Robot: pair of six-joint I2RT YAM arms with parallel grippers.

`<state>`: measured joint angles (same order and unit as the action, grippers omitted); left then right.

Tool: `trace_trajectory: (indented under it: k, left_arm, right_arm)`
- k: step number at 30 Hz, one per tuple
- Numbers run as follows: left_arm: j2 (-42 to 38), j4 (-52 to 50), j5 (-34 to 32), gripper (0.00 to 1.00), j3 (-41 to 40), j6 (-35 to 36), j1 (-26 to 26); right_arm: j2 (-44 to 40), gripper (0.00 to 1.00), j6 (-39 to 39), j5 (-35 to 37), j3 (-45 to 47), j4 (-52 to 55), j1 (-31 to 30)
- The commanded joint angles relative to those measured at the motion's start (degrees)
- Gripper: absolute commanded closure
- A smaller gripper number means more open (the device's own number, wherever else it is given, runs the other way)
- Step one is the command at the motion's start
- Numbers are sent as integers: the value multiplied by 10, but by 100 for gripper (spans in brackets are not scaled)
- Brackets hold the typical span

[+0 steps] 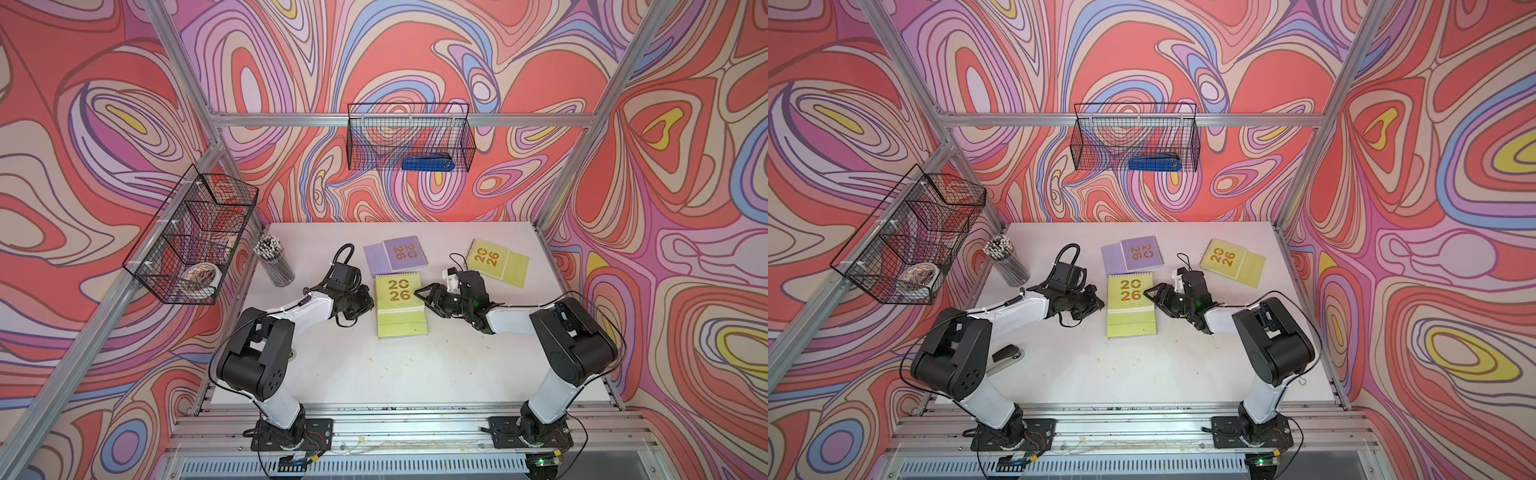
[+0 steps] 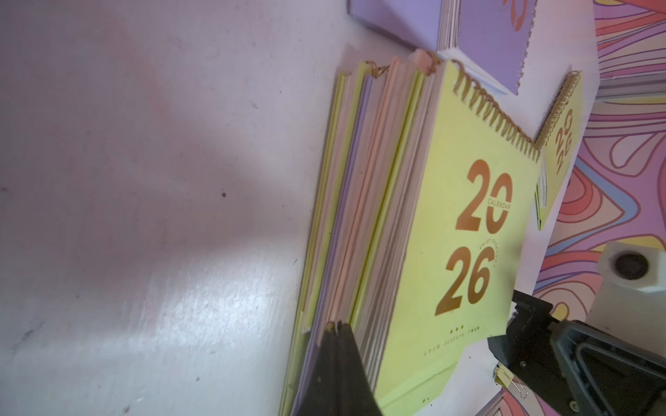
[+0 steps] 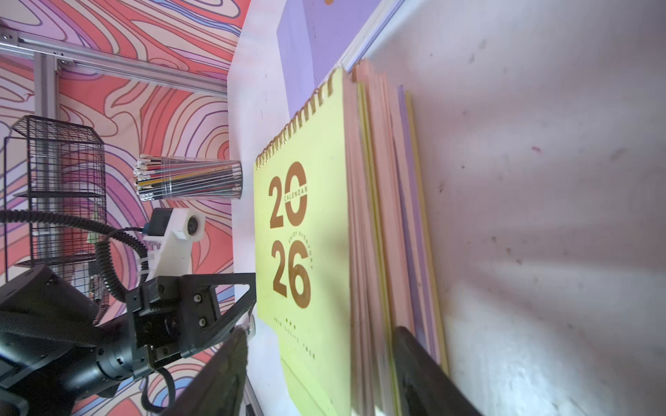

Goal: Stack the calendars
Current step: Place the calendar at the calendar.

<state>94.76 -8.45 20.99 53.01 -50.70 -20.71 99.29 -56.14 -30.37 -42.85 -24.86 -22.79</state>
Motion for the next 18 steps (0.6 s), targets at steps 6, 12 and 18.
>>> trace_trajectory:
  k: [6,12,18]
  left_arm:
    - [-23,-43,-25,100,25,20,-3]
    - [-43,-87,-37,100,44,33,-3]
    - [-84,-117,-40,100,53,37,-3]
  right_arm:
    - [-31,25,59,51,-32,112,3]
    - [-72,22,90,120,-48,203,4]
    - [-105,21,121,187,-71,282,9]
